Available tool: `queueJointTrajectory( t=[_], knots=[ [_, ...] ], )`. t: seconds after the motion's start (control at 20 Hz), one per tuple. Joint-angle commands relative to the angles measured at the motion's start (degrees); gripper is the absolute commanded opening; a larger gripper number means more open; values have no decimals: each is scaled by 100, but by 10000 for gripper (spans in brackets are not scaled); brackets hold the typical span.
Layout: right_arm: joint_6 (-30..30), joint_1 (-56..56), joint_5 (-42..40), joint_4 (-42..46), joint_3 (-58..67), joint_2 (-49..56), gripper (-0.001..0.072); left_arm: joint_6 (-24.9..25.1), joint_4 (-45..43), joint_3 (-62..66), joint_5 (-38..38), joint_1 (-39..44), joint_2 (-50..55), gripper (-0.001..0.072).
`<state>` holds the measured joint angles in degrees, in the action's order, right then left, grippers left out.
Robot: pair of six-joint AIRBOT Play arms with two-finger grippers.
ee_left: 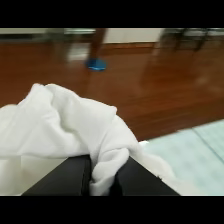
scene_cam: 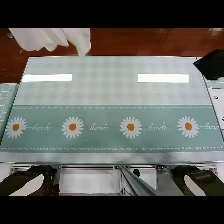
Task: Fold the shirts.
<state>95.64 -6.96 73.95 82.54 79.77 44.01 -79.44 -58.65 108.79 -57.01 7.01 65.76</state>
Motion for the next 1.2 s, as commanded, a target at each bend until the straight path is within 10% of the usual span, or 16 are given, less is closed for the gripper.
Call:
queueJointTrajectory(
  t=[0.0, 0.3, 0.8, 0.85, 0.9, 1.15],
  knots=[
    [-66, -4, 120, 7, -2, -501, 623, 87, 149, -221, -153, 1126, -238, 28],
    [-170, -4, 588, 2, -4, -636, 623, -2, 175, -2450, 90, 2413, -688, 29],
    [-92, -7, -90, -1182, -1574, -581, 623, -986, 756, -7503, 2610, 3027, -575, 43],
    [-92, -7, -398, -1360, -1941, -505, 623, -979, 752, -7554, 2378, 2973, -448, 236],
    [-98, -7, -699, -1554, -2229, -387, 623, -975, 745, -7510, 2065, 2881, -356, 676],
    [-551, 686, -1305, -1681, -1777, 481, 623, -654, -44, -6273, -946, 1139, -715, 699]
  ],
)
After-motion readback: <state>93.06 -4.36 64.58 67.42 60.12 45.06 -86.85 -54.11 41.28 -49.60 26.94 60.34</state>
